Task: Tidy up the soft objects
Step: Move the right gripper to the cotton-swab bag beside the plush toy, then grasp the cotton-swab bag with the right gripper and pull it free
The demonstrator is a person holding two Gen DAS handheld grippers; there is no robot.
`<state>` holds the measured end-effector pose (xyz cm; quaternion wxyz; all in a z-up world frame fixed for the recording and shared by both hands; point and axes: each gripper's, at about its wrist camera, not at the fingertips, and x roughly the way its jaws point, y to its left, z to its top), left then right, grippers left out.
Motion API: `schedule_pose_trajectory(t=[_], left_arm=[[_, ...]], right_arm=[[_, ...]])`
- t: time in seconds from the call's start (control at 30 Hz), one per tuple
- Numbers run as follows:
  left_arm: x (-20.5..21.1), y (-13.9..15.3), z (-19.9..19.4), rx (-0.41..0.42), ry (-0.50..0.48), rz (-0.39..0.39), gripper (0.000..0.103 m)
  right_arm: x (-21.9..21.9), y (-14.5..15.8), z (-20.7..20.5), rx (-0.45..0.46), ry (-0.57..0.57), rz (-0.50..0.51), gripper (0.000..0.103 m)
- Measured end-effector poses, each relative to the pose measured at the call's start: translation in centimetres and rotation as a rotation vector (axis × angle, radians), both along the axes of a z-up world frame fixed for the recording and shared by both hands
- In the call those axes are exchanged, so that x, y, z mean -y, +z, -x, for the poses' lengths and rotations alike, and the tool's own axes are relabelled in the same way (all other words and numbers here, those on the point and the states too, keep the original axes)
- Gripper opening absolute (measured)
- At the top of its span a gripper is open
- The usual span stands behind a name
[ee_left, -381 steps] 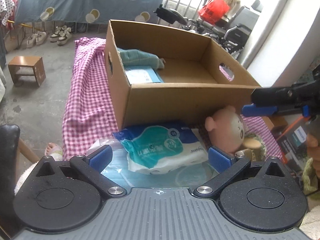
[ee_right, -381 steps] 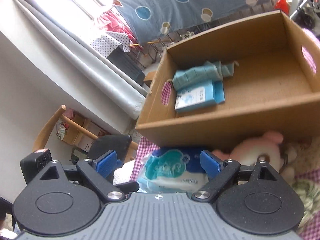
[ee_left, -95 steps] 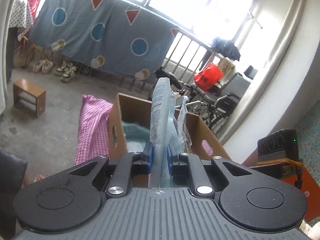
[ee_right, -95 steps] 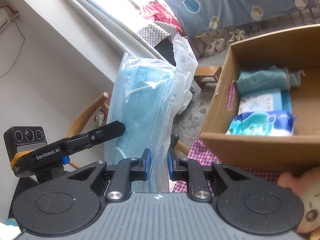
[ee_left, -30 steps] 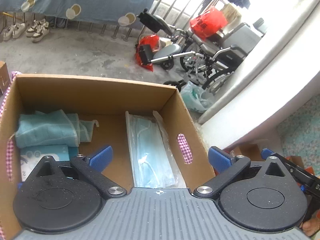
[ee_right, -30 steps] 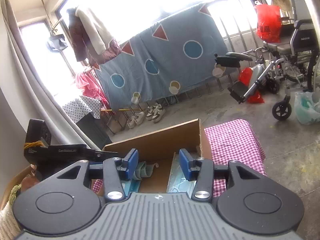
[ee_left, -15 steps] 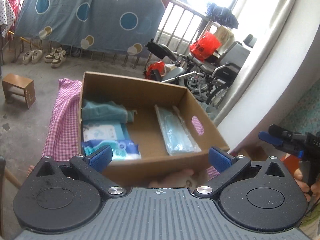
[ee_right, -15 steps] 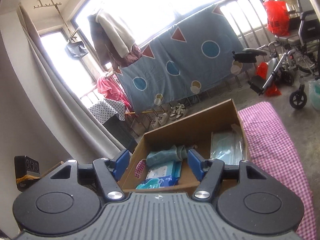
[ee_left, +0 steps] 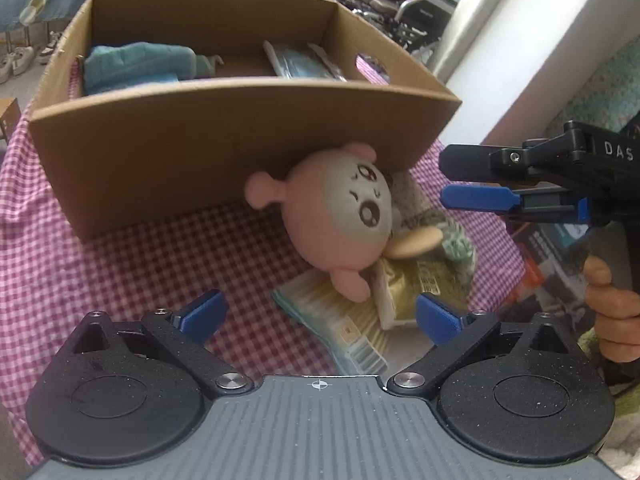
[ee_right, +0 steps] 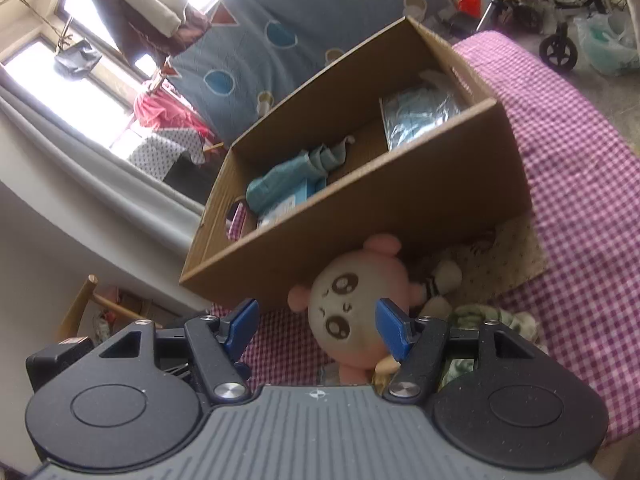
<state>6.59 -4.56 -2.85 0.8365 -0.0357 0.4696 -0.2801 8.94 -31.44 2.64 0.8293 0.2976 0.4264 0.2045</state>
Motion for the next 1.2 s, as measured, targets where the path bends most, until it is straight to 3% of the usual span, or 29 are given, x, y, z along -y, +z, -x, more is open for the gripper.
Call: schedule_pose_trajectory(t=[0.13, 0.33, 0.47, 0.67, 0.97, 1.03, 1.1, 1.2], left_arm=[[0.9, -1.3, 0.4, 0.01, -0.056, -0.02, 0.093], [0.1, -2.1, -1.3, 0.013, -0.063, 0.0, 0.07], [-0.2, -2.4, -2.5, 0.008, -0.099, 0.011, 0.058], [0.5, -3.6, -3.7, -0.056, -0.164, 0.013, 0.054], [-0.3, -3.9, -4.1, -0.178, -0.18, 0.068, 0.054], [-0.6, -4.0, -3.8, -0.202, -0.188, 0.08, 0.054], [-0.9, -4.1, -3.6, -0.23, -0.197, 0.102, 0.054], [-1.0, -4.2, -3.4, -0.268, -0.203, 0.134, 0.054]], right_arm=[[0.3, -1.8, 2.1, -0.101, 0.03, -0.02, 0.067], [3.9, -5.8, 7.0, -0.248, -0.13, -0.174, 0.065], [3.7, -9.1, 8.8, -0.355, -0.188, -0.283, 0.057], [2.4, -11.3, 9.5, -0.398, -0.228, -0.362, 0.053], [2.1, -13.3, 10.0, -0.426, -0.266, -0.427, 0.053], [2.1, -13.7, 10.4, -0.437, -0.265, -0.434, 0.051], [1.8, -14.0, 10.5, -0.439, -0.254, -0.449, 0.042], [1.1, -13.9, 10.5, -0.431, -0.241, -0.443, 0.039]])
